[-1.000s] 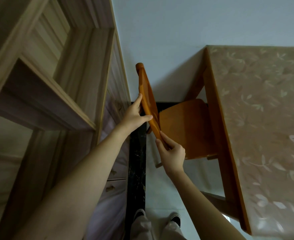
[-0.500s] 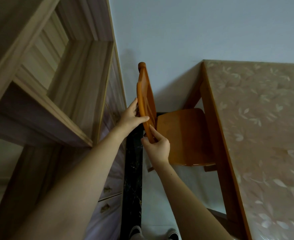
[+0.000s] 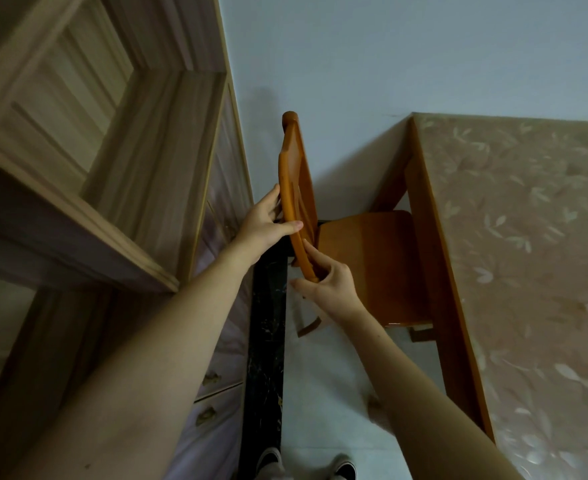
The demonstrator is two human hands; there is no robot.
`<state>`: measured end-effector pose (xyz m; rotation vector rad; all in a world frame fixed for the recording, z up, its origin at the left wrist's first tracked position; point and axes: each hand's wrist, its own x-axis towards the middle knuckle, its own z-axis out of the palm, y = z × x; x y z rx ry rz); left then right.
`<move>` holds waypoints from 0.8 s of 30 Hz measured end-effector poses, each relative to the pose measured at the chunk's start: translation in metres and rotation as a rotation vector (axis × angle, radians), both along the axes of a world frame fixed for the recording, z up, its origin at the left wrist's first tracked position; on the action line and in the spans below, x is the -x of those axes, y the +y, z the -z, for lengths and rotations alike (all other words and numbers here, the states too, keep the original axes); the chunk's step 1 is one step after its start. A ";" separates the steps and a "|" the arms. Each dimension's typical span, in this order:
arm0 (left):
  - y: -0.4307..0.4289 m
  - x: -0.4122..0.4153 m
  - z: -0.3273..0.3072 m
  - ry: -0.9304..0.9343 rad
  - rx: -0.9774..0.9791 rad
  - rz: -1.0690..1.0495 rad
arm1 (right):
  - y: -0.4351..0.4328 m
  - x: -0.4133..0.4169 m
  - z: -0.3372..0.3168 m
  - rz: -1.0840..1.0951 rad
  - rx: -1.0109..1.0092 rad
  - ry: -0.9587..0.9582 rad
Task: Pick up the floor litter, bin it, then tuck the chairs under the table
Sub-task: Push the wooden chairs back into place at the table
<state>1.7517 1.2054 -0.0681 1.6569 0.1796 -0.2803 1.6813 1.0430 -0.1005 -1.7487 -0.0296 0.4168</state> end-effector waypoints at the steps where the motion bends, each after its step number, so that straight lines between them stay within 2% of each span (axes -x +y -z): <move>1: -0.003 0.000 0.000 -0.002 0.001 0.000 | -0.003 -0.001 -0.001 -0.009 0.012 -0.003; 10: -0.038 0.030 0.008 -0.054 0.030 -0.042 | -0.049 0.022 -0.013 -0.044 0.025 0.014; 24: -0.032 -0.010 0.012 -0.067 0.002 -0.001 | -0.041 -0.010 -0.010 -0.021 -0.038 0.009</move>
